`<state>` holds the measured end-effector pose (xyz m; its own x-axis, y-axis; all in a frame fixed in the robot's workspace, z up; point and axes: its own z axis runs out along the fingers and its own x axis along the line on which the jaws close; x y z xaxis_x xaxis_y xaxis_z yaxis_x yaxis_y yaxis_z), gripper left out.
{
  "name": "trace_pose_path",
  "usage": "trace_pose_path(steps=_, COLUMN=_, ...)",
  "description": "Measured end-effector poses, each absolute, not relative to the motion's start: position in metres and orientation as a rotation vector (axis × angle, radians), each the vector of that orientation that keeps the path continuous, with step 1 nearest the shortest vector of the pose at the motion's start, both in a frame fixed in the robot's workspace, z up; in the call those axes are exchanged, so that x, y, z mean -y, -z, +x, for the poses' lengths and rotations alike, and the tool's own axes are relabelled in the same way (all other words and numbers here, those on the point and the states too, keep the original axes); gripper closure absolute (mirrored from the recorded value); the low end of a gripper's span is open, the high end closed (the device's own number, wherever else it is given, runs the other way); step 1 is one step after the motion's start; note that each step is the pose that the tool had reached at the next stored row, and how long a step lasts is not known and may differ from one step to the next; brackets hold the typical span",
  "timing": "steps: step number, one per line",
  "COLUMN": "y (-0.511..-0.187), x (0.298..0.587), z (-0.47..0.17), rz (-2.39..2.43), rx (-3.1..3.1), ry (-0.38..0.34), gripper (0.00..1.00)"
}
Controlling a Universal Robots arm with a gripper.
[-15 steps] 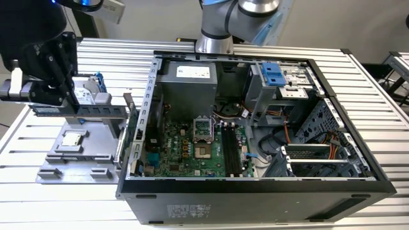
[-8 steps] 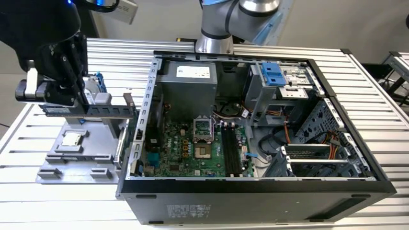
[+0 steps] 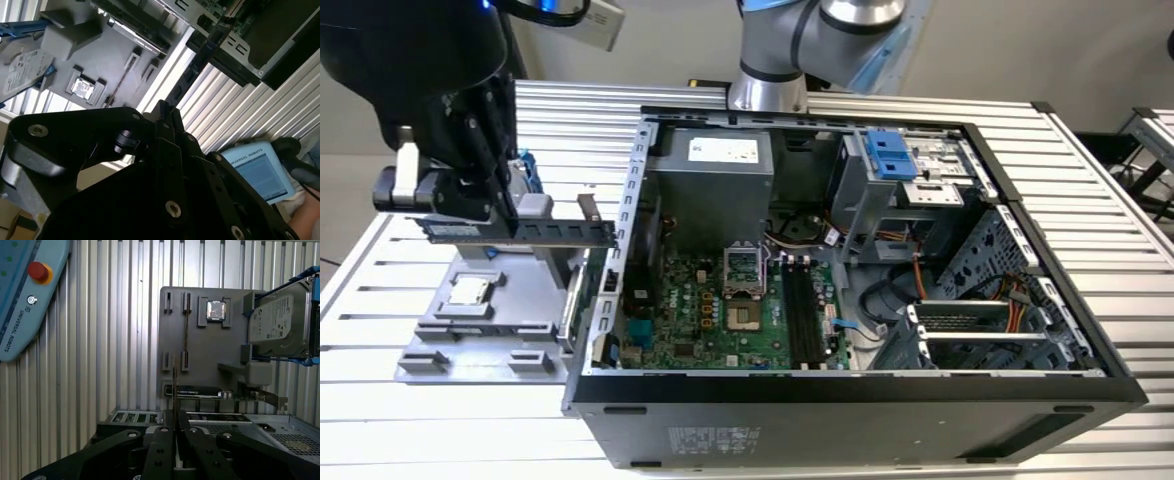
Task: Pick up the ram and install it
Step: 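Pick up the ram and move it above insertion slot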
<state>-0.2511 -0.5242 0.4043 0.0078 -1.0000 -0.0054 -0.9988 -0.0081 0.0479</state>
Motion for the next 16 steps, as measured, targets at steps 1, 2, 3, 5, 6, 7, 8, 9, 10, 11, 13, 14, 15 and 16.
trace_pose_path(steps=1, y=-0.404, x=0.524, z=-0.248, rz=2.209, rx=2.191, ry=0.058, gripper=1.00)
trace_pose_path(steps=2, y=-0.404, x=0.524, z=-0.245, rz=2.209, rx=2.191, ry=0.058, gripper=1.00)
trace_pose_path(steps=3, y=-0.404, x=0.524, z=-0.242, rz=2.209, rx=2.191, ry=0.058, gripper=1.00)
trace_pose_path(steps=5, y=-0.404, x=0.524, z=-0.235, rz=2.209, rx=2.191, ry=0.058, gripper=1.00)
trace_pose_path(steps=6, y=-0.404, x=0.524, z=-0.232, rz=2.209, rx=2.191, ry=0.058, gripper=1.00)
trace_pose_path(steps=7, y=-0.404, x=0.524, z=-0.228, rz=2.209, rx=2.191, ry=0.058, gripper=1.00)
trace_pose_path(steps=8, y=-0.404, x=0.524, z=-0.225, rz=2.208, rx=2.191, ry=0.058, gripper=1.00)
trace_pose_path(steps=9, y=-0.404, x=0.524, z=-0.223, rz=2.209, rx=2.191, ry=0.058, gripper=1.00)
trace_pose_path(steps=10, y=-0.404, x=0.524, z=-0.220, rz=2.209, rx=2.191, ry=0.058, gripper=1.00)
trace_pose_path(steps=11, y=-0.404, x=0.524, z=-0.216, rz=2.209, rx=2.191, ry=0.057, gripper=1.00)
trace_pose_path(steps=13, y=-0.404, x=0.524, z=-0.210, rz=2.209, rx=2.192, ry=0.057, gripper=1.00)
trace_pose_path(steps=14, y=-0.404, x=0.524, z=-0.207, rz=2.209, rx=2.192, ry=0.057, gripper=1.00)
trace_pose_path(steps=15, y=-0.404, x=0.524, z=-0.204, rz=2.210, rx=2.192, ry=0.056, gripper=1.00)
trace_pose_path(steps=16, y=-0.404, x=0.524, z=-0.201, rz=2.210, rx=2.192, ry=0.056, gripper=1.00)
